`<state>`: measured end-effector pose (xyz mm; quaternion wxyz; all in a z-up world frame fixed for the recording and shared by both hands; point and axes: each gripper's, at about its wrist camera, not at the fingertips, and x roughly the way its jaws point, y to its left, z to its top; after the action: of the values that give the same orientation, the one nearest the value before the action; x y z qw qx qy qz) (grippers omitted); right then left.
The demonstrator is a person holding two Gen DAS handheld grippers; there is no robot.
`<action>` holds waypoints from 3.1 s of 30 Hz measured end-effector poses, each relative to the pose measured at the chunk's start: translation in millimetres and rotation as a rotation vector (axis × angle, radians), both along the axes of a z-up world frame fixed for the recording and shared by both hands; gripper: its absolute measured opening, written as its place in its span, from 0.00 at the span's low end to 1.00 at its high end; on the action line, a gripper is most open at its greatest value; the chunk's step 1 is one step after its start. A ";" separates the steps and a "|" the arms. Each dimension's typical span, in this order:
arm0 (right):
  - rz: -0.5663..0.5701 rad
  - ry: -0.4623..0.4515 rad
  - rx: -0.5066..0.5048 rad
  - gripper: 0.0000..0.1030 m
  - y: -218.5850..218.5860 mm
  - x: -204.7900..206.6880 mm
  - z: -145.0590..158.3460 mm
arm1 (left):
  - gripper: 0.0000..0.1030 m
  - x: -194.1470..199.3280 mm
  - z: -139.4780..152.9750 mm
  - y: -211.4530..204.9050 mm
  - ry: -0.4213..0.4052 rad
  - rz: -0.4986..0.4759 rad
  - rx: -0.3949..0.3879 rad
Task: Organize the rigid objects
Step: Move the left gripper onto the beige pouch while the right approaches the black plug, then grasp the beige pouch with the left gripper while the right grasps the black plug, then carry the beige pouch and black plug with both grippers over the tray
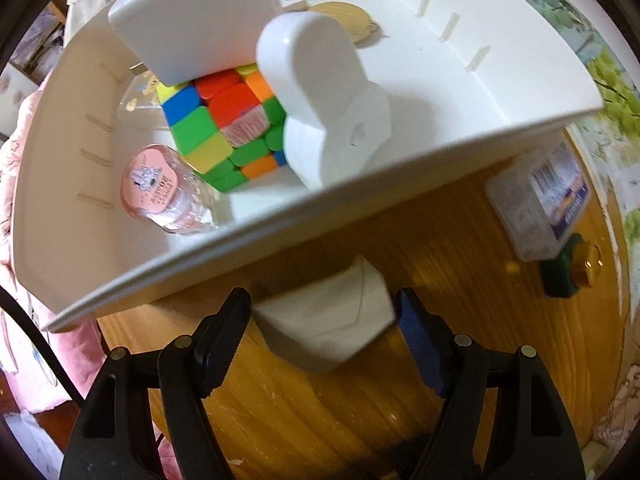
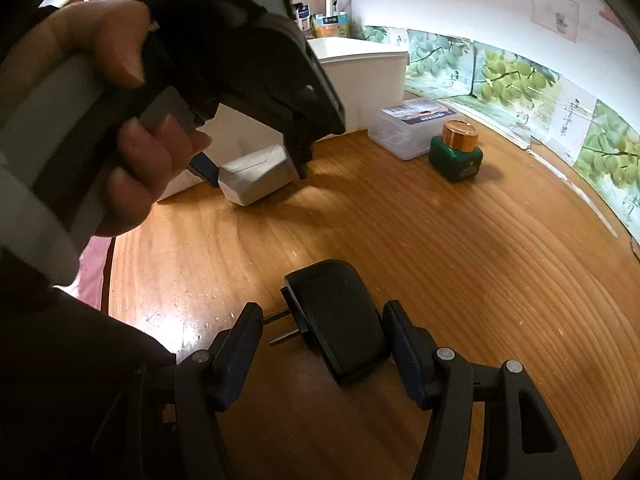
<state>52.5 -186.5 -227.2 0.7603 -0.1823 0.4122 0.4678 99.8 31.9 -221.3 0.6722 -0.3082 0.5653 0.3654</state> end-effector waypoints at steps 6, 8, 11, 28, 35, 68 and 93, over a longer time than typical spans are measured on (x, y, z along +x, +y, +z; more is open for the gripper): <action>-0.014 -0.001 -0.003 0.61 0.4 0.7 0.3 | 0.67 -1.0 -1.5 5.6 -0.016 0.012 0.001; -0.017 -0.002 -0.006 0.61 0.4 0.2 0.4 | 0.67 -3.4 -0.3 5.8 -0.021 0.010 -0.002; -0.025 0.000 -0.011 0.61 1.0 0.8 0.3 | 0.67 -3.6 0.1 6.9 -0.011 -0.006 -0.008; -0.157 -0.009 -0.080 0.60 -6.6 -3.2 5.7 | 0.67 -6.2 10.6 -6.5 -0.021 -0.164 -0.114; -0.254 -0.031 -0.080 0.60 -17.8 -6.2 11.2 | 0.67 -11.4 28.4 -21.3 -0.054 -0.276 -0.116; -0.336 -0.175 0.069 0.60 30.2 -26.9 70.1 | 0.67 -58.7 140.4 0.5 -0.655 -0.642 0.132; -0.362 -0.314 0.234 0.60 161.3 -31.6 119.2 | 0.67 -74.2 166.6 120.2 -0.697 -0.737 0.304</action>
<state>20.9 -25.1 -108.0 0.9021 -0.0868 0.2584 0.3344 25.6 152.1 -54.7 0.9413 -0.0911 0.3197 0.0586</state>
